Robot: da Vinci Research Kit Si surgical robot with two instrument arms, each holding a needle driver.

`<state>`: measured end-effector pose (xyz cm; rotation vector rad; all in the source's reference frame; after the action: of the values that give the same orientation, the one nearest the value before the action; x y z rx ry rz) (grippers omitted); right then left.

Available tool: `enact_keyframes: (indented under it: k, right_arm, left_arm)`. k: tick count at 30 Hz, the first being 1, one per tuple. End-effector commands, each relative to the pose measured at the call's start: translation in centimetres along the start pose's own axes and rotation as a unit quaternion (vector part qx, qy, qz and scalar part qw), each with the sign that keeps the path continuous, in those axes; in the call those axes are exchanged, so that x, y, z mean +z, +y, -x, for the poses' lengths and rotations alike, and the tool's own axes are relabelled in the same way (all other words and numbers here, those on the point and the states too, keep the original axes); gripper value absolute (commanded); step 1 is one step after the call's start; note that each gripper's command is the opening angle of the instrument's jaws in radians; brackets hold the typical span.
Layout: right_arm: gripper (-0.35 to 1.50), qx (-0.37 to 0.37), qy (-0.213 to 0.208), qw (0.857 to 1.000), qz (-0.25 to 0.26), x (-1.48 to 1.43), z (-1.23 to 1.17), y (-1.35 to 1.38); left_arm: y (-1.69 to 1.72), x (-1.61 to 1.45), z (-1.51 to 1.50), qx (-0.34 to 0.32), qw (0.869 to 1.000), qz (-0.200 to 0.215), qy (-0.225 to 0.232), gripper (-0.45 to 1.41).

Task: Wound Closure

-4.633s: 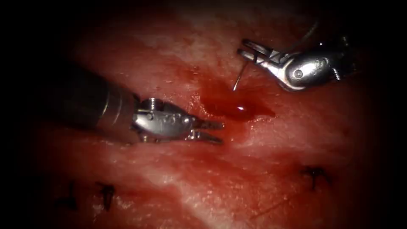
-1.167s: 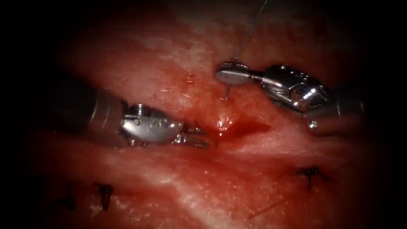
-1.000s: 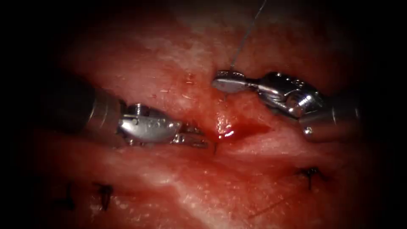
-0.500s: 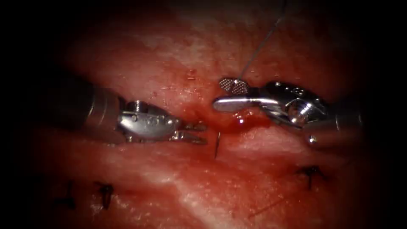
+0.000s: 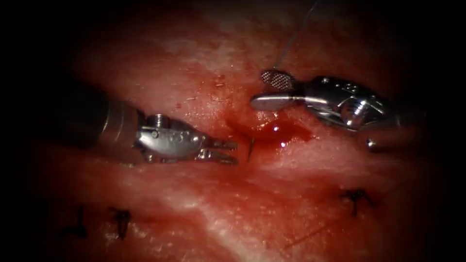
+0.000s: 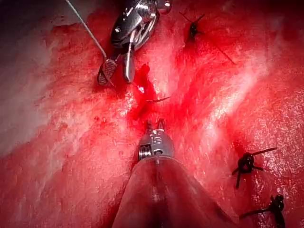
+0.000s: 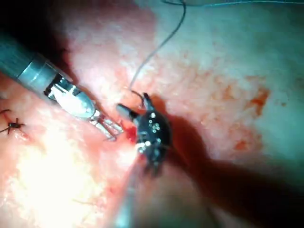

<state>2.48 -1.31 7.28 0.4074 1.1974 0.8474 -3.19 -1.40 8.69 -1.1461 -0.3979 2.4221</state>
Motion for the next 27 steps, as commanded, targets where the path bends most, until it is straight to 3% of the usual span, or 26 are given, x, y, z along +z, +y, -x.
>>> enact_keyframes:
  k: [1,6,8,10,11,12,13,21,27]
  right_arm:
    - [0.98,-0.003,0.003,1.0,0.003,0.07,0.02,0.0]
    - [0.96,-0.004,0.009,1.0,0.01,0.09,0.0,0.1]
    - [0.89,-0.007,0.009,1.0,0.012,0.1,0.0,0.12]
    - [0.68,-0.013,0.01,1.0,0.013,0.11,0.0,0.15]
    - [0.37,-0.016,0.009,1.0,0.011,0.12,0.0,0.17]
    - [-0.13,-0.02,0.009,1.0,0.004,0.12,0.01,0.19]
    - [-0.35,-0.021,0.009,1.0,-0.002,0.13,0.02,0.21]
    - [-0.35,-0.01,-0.029,0.999,-0.022,0.2,0.26,0.33]
    - [-0.35,0.032,-0.053,0.997,-0.046,0.14,0.36,0.19]
  left_arm:
    - [0.05,0.08,0.04,0.0,1.0,0.001,0.0,-0.06]
    - [0.06,0.08,0.04,0.0,1.0,0.001,0.0,-0.08]
    - [0.06,0.08,0.04,0.0,1.0,0.001,0.0,-0.08]
    - [0.07,0.08,0.04,0.0,1.0,0.001,0.0,-0.08]
    - [0.07,0.08,0.04,0.0,1.0,0.001,0.0,-0.08]
    - [0.07,0.08,0.04,0.0,1.0,0.001,0.0,-0.08]
    - [0.07,0.07,0.04,0.0,1.0,0.001,0.0,-0.08]
    - [0.08,0.05,0.04,0.0,1.0,0.002,0.0,-0.08]
    - [0.08,0.05,0.03,0.005,1.0,0.002,0.0,-0.08]
